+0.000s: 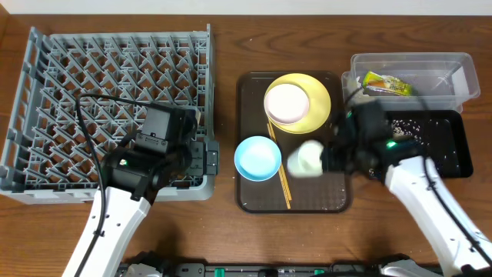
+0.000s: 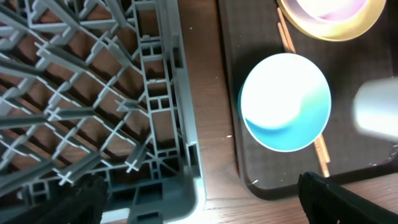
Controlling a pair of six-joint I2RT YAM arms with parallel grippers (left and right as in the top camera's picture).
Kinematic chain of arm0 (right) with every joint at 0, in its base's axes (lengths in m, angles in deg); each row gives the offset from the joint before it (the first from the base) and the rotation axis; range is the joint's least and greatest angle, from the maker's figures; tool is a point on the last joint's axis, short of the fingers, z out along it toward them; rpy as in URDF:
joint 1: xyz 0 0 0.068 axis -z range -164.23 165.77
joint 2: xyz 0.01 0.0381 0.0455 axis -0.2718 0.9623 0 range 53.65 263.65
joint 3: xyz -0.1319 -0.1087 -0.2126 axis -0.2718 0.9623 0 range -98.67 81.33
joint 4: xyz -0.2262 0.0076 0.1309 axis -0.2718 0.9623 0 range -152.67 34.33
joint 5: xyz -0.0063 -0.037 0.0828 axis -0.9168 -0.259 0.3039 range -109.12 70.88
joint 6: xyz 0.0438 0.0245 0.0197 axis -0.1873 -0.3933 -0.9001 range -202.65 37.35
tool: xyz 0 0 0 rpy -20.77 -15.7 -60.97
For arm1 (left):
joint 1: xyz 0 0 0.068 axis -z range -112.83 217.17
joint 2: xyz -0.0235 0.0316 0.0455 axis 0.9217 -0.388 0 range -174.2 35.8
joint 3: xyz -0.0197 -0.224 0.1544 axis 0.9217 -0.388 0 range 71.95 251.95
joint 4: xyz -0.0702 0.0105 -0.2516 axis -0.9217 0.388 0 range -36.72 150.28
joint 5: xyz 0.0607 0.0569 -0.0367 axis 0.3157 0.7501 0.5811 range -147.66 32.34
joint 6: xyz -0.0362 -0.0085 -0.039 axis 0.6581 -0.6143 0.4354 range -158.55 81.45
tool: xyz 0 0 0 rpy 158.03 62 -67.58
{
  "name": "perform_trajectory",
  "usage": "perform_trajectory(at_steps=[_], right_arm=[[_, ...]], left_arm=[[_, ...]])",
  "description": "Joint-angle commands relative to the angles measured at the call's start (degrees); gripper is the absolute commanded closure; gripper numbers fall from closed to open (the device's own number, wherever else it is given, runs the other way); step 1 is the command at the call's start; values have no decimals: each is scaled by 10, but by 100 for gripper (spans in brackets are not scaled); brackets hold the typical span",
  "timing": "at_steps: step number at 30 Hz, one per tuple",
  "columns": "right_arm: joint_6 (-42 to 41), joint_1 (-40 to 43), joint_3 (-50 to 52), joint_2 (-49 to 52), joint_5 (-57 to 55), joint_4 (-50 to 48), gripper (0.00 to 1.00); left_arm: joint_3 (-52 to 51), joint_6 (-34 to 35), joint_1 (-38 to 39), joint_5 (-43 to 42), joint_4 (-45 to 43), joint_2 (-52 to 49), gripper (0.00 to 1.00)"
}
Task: Sort waste into correct bins and load items into the dishwasher rack
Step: 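Grasp the white cup with the right gripper and lift it, then hand the white cup from right gripper to left gripper over the tray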
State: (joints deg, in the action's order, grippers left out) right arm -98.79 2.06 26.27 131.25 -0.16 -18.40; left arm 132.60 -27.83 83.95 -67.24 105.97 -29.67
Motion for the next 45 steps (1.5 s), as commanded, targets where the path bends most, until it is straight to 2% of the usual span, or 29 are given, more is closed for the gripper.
perform_trajectory(at_steps=[1, 5, 11, 16, 19, 25, 33, 45], right_arm=[[8, 32, -55, -2, 93, -19, 99], [11, 41, -60, 3, 220, -68, 99], [30, 23, -59, 33, 407, -134, 99], [9, 5, -59, 66, 544, -251, 99], [-20, -4, -59, 79, 567, -304, 99], [-36, -18, -59, 99, 580, -354, 99], [-36, -39, -59, 103, 580, -375, 99], [-62, -44, -59, 103, 575, -418, 99]], left_arm=[[6, 17, -29, -78, -7, 0, 1], [6, 17, -86, -246, -51, -1, 1], [6, 32, -156, -567, -145, -32, 0], [6, 51, -157, -682, -161, -80, 0], [6, 51, -157, -742, -161, -107, 0], [6, 50, -157, -804, -162, -136, 1], [6, 62, -152, -804, -172, -135, 5], [6, 61, -113, -804, -175, -135, 5]])
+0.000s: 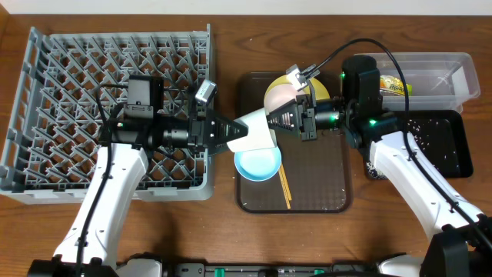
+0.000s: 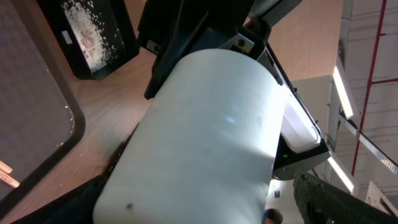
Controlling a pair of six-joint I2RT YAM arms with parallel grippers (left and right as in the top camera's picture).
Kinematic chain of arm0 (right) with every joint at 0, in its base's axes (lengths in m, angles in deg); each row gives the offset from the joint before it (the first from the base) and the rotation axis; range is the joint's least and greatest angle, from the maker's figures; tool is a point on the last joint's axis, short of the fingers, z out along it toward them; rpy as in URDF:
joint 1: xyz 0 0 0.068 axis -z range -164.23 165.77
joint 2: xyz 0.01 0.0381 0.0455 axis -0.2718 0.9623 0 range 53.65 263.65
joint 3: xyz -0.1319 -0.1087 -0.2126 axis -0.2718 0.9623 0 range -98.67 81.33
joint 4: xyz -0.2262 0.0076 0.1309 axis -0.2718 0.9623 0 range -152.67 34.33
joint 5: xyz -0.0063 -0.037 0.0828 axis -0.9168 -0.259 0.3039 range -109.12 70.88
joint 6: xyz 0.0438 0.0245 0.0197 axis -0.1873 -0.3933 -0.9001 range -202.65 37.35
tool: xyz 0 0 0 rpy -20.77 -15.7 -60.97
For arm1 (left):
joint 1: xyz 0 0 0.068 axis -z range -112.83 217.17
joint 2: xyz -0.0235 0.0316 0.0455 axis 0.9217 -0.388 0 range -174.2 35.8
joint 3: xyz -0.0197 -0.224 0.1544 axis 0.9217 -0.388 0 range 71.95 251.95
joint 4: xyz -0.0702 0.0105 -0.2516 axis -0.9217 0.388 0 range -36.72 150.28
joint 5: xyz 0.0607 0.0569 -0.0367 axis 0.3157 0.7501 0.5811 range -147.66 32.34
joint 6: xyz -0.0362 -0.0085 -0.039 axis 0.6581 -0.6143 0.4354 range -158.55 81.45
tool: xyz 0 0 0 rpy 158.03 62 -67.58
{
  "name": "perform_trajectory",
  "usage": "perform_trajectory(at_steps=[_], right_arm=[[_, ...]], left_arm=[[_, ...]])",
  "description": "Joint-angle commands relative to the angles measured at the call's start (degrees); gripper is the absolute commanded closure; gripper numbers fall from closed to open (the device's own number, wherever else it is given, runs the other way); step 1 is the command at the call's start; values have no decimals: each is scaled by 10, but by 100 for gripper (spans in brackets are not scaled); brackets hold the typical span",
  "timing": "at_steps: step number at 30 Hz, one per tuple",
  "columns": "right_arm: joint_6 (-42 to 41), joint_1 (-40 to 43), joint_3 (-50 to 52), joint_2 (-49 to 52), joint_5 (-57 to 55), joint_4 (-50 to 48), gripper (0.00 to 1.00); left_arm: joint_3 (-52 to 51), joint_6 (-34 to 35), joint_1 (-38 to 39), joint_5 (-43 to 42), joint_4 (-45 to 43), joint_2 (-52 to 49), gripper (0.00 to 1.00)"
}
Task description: Sort waste into correct bins and load items into the dishwasher rack
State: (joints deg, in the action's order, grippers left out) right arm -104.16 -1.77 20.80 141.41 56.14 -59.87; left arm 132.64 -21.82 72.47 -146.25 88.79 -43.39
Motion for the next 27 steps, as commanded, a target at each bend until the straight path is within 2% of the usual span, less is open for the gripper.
perform_trajectory(at_steps=[1, 15, 18, 27], right_arm=[[-8, -6, -5, 1, 10, -5, 99], [-17, -54, -5, 1, -68, -18, 99], [-16, -59, -5, 1, -83, -20, 99], [-16, -59, -5, 1, -123, -23, 99]], left_arm=[[5, 1, 2, -14, -3, 2, 5], [5, 1, 2, -14, -9, 2, 10], [5, 1, 2, -14, -9, 2, 14], [5, 1, 2, -14, -9, 2, 14]])
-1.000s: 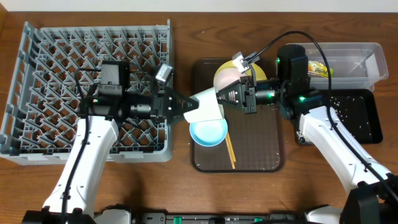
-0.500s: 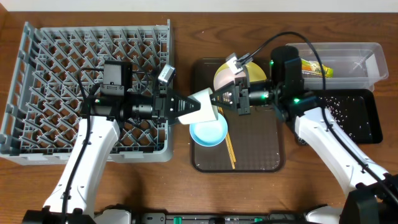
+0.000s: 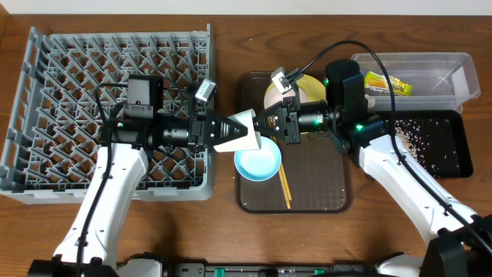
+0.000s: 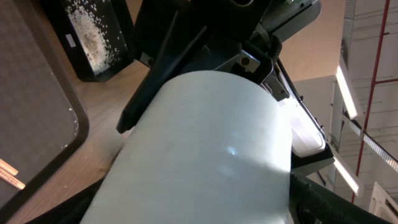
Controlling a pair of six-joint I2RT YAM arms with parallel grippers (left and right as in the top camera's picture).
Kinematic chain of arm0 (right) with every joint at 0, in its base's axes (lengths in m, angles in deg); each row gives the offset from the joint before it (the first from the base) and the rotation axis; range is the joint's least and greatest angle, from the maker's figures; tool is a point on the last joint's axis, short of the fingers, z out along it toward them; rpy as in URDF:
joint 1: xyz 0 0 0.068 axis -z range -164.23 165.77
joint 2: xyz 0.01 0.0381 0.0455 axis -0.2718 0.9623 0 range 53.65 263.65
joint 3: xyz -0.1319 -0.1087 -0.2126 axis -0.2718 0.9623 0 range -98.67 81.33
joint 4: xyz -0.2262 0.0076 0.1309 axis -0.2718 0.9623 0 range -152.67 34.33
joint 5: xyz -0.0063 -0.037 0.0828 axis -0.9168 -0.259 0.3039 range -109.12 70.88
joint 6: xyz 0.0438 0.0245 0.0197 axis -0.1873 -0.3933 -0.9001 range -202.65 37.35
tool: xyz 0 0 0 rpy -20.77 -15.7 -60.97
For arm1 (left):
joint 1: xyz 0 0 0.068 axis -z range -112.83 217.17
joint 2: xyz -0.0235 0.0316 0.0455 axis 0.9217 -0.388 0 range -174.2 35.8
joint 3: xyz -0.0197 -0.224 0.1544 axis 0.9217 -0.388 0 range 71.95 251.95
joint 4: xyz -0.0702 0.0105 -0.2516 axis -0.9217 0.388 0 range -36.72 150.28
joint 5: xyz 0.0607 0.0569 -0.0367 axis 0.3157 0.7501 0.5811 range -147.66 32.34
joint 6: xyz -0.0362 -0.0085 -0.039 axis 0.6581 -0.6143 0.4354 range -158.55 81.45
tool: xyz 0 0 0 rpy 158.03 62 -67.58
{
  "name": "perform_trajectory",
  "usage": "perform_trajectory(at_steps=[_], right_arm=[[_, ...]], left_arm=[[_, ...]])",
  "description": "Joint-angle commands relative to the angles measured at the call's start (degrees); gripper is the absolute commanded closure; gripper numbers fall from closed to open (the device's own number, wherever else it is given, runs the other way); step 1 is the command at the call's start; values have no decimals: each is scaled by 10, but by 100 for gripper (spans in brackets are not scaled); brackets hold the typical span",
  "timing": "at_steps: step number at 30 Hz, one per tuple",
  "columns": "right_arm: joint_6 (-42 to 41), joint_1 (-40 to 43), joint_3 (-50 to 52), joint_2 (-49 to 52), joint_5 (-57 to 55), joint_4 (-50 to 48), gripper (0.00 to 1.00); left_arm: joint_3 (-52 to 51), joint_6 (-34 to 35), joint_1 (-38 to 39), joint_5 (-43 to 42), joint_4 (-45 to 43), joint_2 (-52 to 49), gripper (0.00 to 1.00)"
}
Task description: Sort waste into correct bins and load items into the dishwasher rack
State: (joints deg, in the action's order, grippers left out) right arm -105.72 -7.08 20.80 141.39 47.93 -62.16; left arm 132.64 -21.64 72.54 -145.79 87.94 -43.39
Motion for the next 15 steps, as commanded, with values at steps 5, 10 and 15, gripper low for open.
perform_trajectory(at_steps=[5, 10, 15], right_arm=[[-1, -6, -5, 1, -72, -6, 99], [-5, -7, -5, 1, -72, -8, 99], [-5, -6, -5, 1, -87, -10, 99]], left_arm=[[5, 0, 1, -19, -1, 2, 14], [5, -1, 1, -18, -1, 2, 14], [5, -1, 1, 1, -1, 2, 16]])
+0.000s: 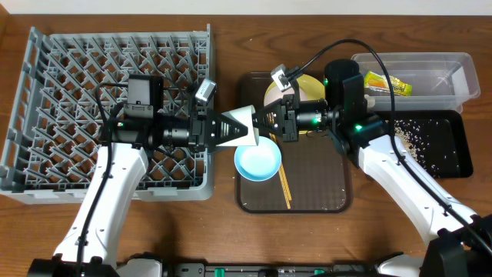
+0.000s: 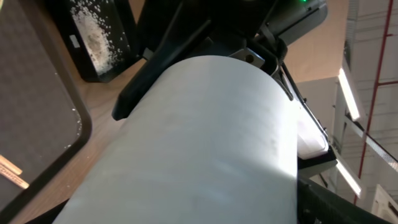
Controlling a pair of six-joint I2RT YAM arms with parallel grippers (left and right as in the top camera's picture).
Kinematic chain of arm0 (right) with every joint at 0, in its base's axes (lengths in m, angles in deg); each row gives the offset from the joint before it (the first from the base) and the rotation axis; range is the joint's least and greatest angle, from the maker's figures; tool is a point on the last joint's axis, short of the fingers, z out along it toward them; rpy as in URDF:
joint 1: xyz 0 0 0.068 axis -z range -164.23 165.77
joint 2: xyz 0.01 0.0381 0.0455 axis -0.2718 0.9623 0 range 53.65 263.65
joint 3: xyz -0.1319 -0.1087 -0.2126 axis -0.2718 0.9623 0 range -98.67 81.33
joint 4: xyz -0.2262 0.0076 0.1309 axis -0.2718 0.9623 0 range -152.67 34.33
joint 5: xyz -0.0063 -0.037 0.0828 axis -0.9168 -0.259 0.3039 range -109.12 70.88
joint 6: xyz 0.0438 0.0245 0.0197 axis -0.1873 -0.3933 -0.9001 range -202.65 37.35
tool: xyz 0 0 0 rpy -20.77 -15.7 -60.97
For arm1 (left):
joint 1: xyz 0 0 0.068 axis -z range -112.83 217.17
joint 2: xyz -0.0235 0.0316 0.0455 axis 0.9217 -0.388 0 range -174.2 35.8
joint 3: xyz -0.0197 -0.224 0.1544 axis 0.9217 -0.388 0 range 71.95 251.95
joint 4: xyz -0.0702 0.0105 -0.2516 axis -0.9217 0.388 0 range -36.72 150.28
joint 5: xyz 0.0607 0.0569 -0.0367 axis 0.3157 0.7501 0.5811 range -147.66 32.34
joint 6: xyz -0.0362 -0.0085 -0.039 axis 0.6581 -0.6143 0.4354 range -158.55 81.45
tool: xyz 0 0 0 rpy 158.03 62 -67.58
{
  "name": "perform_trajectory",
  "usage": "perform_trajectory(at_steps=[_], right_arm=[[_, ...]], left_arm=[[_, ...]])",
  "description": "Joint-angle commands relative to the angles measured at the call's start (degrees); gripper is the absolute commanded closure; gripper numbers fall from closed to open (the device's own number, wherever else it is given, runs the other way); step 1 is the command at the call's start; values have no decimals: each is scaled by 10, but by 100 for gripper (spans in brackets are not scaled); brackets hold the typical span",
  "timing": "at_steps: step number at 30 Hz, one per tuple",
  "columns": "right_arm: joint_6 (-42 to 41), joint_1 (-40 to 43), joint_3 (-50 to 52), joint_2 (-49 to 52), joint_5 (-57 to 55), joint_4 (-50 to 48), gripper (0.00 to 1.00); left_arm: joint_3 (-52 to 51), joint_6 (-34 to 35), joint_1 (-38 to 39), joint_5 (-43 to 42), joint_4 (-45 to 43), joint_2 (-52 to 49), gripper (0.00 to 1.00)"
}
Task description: Sort waste into correct bins and load items into the dishwasher rack
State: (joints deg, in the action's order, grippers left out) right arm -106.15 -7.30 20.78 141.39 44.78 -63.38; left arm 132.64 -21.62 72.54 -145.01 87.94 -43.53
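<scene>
A white cup [image 1: 244,128] hangs on its side above the brown tray [image 1: 315,185], between my two grippers. My right gripper [image 1: 263,123] reaches in from the right, shut on the cup's right end. In the left wrist view its black fingers [image 2: 161,68] straddle the far end of the cup [image 2: 205,143]. From the left, my left gripper [image 1: 231,128] stands open, its fingers either side of the cup's left end. The grey dishwasher rack [image 1: 46,92] lies at the left.
On the tray lie a blue bowl [image 1: 259,163] and a pair of chopsticks [image 1: 284,187]. A yellow plate [image 1: 317,98] shows behind the right arm. At the right, a clear bin [image 1: 430,73] holds a wrapper [image 1: 388,85], with a black bin [image 1: 442,146] in front of it.
The cup sits a little deeper between my left fingers and fills more of the left wrist view. Neither arm has visibly shifted.
First my left gripper hung over the rack's near right corner, while my right gripper was at the cup on the tray. Then the right gripper held the cup in the air, offered to the left gripper. Since then the cup has moved left, deeper between the left fingers.
</scene>
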Motion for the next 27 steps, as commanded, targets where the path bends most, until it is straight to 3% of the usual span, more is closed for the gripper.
perform_trajectory(at_steps=[1, 7, 10, 12, 17, 18, 23, 27], right_arm=[[-1, -3, -5, 1, -57, 2, 99], [0, -4, -5, 1, -67, 3, 99], [0, -4, -5, 1, -69, 3, 98], [0, -4, -5, 1, -69, 3, 90], [0, -3, -5, 1, -81, 8, 57], [0, -3, -5, 1, -88, 14, 55], [36, -2, -5, 1, -140, 76, 54], [70, 7, -5, 1, -231, 160, 54]], left_arm=[[5, -1, 1, 4, -1, 3, 18], [5, -2, 1, 63, -1, 3, 32], [5, -3, 1, 73, -1, 3, 34], [5, -3, 1, 73, -1, 3, 35], [5, -4, 1, 84, -7, 3, 39], [5, -4, 1, 94, -7, 3, 38], [5, -3, 1, 165, -7, 3, 44], [6, -6, 1, 270, -7, 9, 46]])
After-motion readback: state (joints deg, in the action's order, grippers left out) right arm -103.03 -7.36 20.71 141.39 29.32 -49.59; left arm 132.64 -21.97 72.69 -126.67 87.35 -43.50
